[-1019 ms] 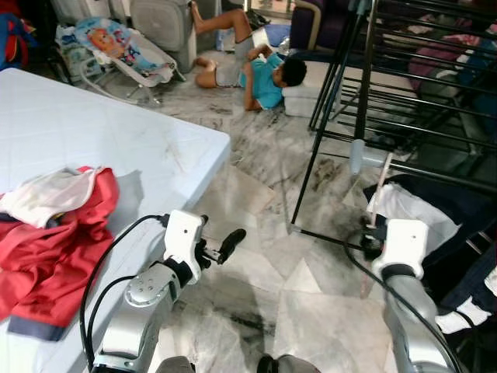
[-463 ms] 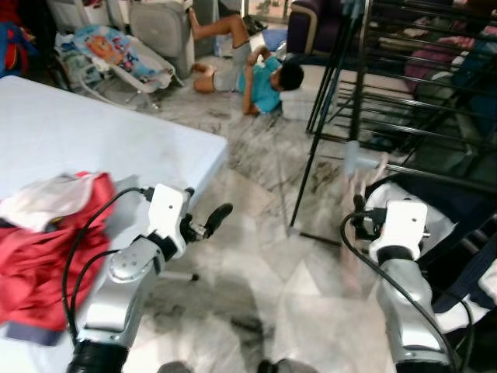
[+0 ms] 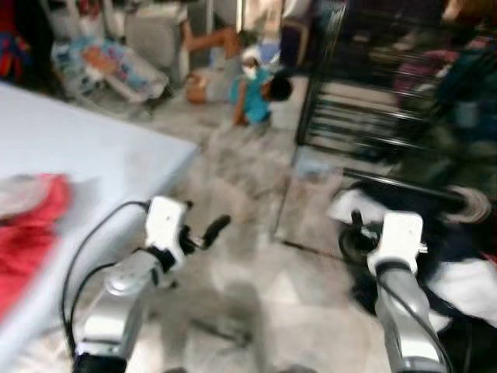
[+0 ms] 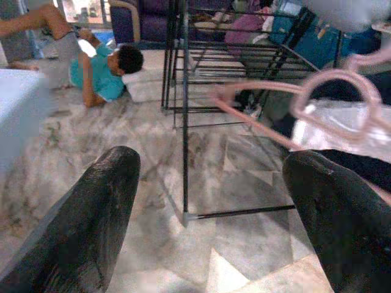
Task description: Hang hanger
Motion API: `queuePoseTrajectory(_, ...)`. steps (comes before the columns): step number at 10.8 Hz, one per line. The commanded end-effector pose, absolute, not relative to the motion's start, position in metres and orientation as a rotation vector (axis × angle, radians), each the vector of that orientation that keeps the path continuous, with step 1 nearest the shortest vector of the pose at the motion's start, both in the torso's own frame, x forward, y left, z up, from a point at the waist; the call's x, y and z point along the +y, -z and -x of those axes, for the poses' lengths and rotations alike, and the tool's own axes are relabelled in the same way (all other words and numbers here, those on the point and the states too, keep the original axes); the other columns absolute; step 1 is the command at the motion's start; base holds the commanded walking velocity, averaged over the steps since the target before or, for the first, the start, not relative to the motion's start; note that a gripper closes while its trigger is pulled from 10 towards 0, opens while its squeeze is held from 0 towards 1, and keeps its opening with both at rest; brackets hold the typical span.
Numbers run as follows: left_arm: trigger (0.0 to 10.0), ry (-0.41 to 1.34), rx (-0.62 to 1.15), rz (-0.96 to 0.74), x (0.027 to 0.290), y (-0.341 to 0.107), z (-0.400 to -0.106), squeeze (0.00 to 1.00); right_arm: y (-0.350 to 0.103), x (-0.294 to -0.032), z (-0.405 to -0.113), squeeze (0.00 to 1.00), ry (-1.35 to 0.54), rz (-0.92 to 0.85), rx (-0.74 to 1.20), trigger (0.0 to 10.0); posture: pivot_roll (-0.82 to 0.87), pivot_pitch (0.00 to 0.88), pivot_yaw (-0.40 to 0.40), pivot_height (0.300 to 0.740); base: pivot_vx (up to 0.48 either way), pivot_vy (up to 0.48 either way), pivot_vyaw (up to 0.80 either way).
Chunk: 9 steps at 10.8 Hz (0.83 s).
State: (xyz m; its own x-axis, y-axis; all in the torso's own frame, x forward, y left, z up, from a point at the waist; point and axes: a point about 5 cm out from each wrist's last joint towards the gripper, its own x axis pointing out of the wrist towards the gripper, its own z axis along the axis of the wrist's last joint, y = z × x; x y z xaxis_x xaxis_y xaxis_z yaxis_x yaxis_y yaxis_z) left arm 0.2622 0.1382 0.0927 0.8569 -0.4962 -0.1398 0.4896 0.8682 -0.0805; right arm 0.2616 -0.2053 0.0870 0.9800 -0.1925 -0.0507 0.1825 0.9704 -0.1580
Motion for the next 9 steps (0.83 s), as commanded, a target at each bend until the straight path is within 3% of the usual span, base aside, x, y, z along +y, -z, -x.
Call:
queuePoseTrajectory(1, 10.0, 0.557, 0.154, 0.049, 0.1255, -0.0936, -0.2608, 0.00, -0.0849, -0.2156, -0.2565, 1.00, 0.213, 0.170, 0.082, 10.0, 0.05, 0.000, -0.032, 0.740, 0.000, -0.472, -0.40)
queuePoseTrajectory(3, 10.0, 0.548, 0.161, 0.059, 0.1264, -0.0909, -0.2591, 0.00, -0.0851, -0.2155, -0.2547, 0.90, 0.199, 0.192, 0.084, 10.0, 0.04, 0.000, -0.041, 0.740, 0.000, -0.454, 0.00)
queuePoseTrajectory(5, 10.0, 0.527, 0.161, 0.100, 0.1256, -0.0912, -0.2590, 0.00, -0.0860, -0.2166, -0.2546, 0.82, 0.190, 0.197, 0.081, 10.0, 0.04, 0.000, -0.042, 0.740, 0.000, 0.000, 0.00)
queuePoseTrajectory(6, 10.0, 0.530, 0.162, 0.092, 0.1258, -0.0913, -0.2587, 0.00, -0.0870, -0.2169, -0.2547, 0.65, 0.192, 0.201, 0.078, 10.0, 0.04, 0.000, -0.042, 0.740, 0.000, 0.000, 0.00)
queuePoseTrajectory(7, 10.0, 0.529, 0.165, 0.094, 0.1262, -0.0913, -0.2591, 0.00, -0.0878, -0.2167, -0.2547, 0.28, 0.194, 0.205, 0.075, 10.0, 0.04, 0.000, -0.040, 0.740, 0.000, 0.000, 0.00)
queuePoseTrajectory(8, 10.0, 0.523, 0.169, 0.107, 0.1270, -0.0917, -0.2606, 0.00, -0.0875, -0.2167, -0.2539, 0.00, 0.197, 0.209, 0.075, 10.0, 0.04, 0.000, -0.036, 0.740, 0.000, 0.000, 0.00)
queuePoseTrajectory(9, 10.0, 0.520, 0.172, 0.110, 0.1275, -0.0918, -0.2614, 0.00, -0.0871, -0.2174, -0.2537, 0.00, 0.200, 0.209, 0.077, 10.0, 0.04, 0.000, -0.035, 0.740, 0.000, 0.000, 0.00)
